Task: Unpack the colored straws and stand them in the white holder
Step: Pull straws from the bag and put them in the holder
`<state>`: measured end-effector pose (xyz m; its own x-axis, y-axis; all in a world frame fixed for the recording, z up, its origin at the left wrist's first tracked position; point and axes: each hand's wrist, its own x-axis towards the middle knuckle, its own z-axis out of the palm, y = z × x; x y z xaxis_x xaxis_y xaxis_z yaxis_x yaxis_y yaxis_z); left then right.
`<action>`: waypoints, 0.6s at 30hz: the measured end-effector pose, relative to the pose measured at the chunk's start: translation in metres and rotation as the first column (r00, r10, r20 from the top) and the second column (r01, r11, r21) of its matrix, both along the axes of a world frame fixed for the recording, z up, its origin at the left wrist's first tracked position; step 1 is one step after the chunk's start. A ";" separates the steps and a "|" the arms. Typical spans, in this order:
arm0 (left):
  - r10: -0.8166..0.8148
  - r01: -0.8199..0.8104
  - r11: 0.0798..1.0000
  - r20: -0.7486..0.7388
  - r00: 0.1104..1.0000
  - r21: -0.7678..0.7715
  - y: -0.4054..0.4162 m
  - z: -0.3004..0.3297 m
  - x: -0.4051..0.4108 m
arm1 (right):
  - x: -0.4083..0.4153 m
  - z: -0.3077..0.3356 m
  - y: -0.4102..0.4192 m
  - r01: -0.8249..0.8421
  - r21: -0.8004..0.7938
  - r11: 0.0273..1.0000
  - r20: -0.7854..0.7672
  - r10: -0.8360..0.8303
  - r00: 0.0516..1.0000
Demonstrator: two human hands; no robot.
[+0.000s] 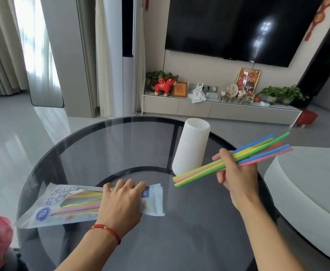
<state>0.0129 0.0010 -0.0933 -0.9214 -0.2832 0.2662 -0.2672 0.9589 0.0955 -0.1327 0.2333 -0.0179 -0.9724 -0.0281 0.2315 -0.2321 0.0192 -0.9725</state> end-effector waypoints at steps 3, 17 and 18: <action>-0.011 0.011 1.000 -0.006 1.000 0.009 0.001 0.001 -0.001 | -0.011 0.026 -0.003 0.018 -0.316 0.949 0.081 0.008 0.997; -0.038 0.038 0.998 0.001 0.999 0.057 -0.002 0.004 0.000 | -0.071 0.093 -0.032 0.350 -0.151 0.925 -0.075 -0.363 0.929; -0.037 0.037 0.998 0.006 0.999 0.058 -0.003 0.004 -0.001 | -0.072 0.094 -0.036 0.340 -0.092 0.936 -0.097 -0.348 0.932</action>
<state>0.0123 -0.0017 -0.0890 -0.9333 -0.2635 0.2439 -0.2322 0.9611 0.1496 -0.2047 0.1974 0.0764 -0.8877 0.3244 0.3268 -0.3297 0.0476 -0.9429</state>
